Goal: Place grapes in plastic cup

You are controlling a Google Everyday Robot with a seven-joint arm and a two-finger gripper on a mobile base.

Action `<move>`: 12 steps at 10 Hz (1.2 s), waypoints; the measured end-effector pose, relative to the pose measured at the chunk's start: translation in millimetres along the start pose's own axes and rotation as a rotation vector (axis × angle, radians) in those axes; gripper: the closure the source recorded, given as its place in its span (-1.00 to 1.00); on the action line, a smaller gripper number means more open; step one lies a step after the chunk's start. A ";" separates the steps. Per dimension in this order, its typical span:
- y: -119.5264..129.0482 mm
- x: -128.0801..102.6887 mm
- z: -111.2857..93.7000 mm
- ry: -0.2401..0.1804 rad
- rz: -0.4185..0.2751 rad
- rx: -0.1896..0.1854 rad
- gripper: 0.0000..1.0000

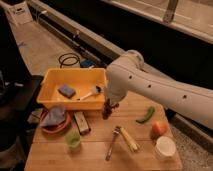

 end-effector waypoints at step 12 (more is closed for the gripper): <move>-50.5 -184.4 41.5 -0.324 -0.320 0.027 1.00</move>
